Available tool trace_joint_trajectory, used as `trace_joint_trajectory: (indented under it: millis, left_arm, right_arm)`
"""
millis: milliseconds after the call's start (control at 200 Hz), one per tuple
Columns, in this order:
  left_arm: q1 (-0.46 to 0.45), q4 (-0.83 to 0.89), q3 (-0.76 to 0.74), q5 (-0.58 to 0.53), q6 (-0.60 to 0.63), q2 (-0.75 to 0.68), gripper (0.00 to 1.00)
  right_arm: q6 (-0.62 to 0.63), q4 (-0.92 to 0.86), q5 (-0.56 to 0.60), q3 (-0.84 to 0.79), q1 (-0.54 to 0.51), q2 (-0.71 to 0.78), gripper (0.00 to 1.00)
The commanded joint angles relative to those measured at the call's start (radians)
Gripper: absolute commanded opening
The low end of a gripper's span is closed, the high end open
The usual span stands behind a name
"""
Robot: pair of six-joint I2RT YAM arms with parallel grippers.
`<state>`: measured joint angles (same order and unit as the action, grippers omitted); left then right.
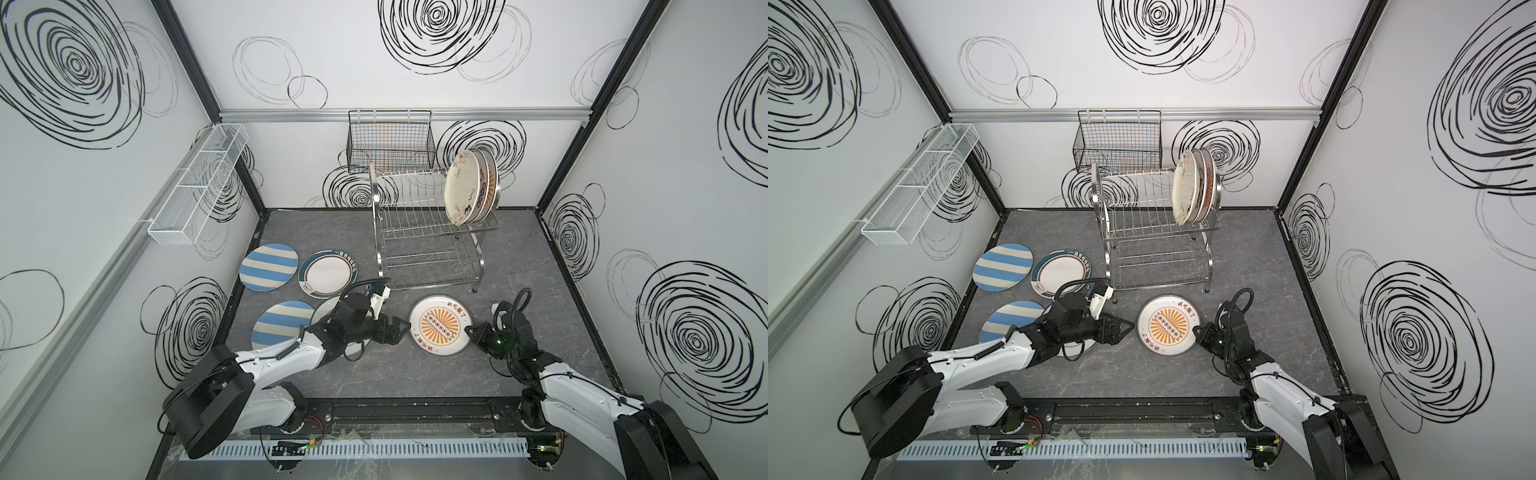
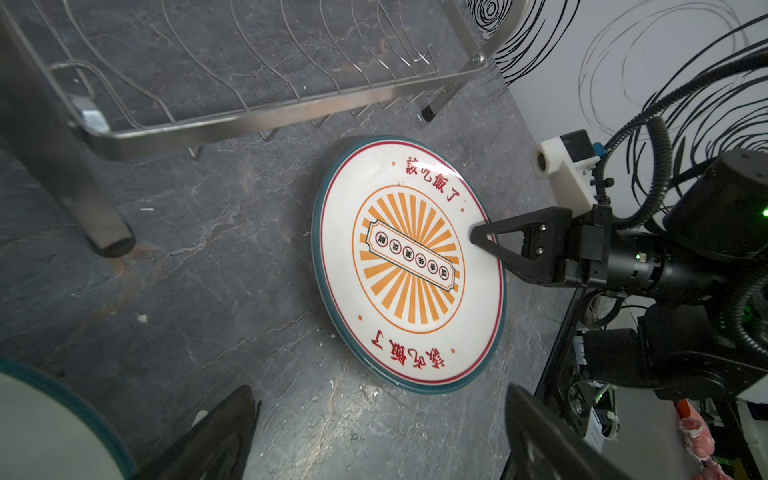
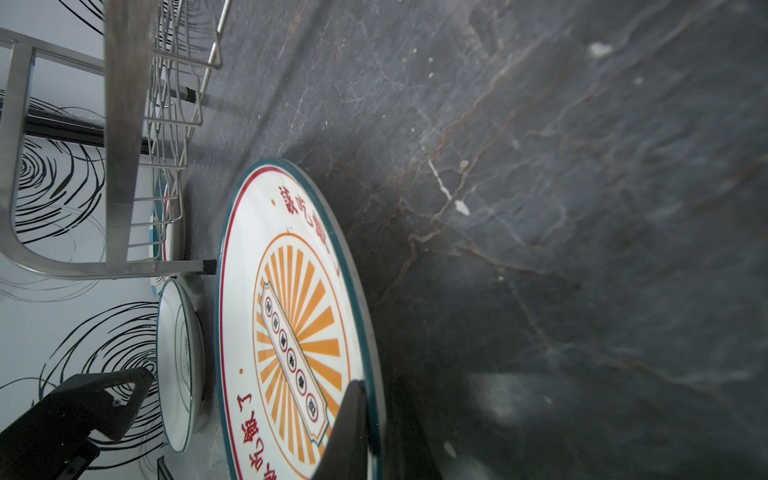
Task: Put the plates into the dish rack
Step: 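Pinch the sunburst plate rim with the right gripper and tilt it up, then lift the sunburst plate upright with the right gripper toward the rack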
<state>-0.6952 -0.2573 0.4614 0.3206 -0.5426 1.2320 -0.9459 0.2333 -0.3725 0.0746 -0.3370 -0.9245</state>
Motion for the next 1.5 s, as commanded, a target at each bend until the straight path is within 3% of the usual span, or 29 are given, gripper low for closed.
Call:
trace_joint_trajectory:
  millis: [0,255,410,585,840,1046,1496]
  left_arm:
    - [0.013,0.056,0.058,-0.034,0.035,-0.035,0.96]
    - [0.141,0.239,0.184,0.015,0.110,-0.080,0.96]
    - [0.258,0.257,0.205,0.137,0.104,-0.110,0.96]
    - [0.335,0.350,0.266,0.123,0.218,-0.130,0.96]
    - [0.446,0.346,0.284,0.160,0.242,-0.133,0.96]
    - [0.495,0.338,0.303,0.167,0.244,-0.130,0.96]
    - [0.522,0.306,0.281,0.189,0.225,-0.121,0.96]
  right_arm:
    - [0.040,-0.141,0.028,0.031,0.005,0.007,0.02]
    - [0.094,-0.326,0.016,0.138,0.005,0.106,0.00]
    - [0.144,-0.451,0.003,0.213,0.001,0.184,0.00]
    - [0.212,-0.600,-0.024,0.323,-0.014,0.213,0.00]
    - [0.253,-0.693,0.015,0.496,-0.146,0.215,0.00]
    - [0.298,-0.734,0.067,0.686,-0.248,0.160,0.00]
    - [0.479,-0.797,-0.006,1.081,-0.223,-0.029,0.00]
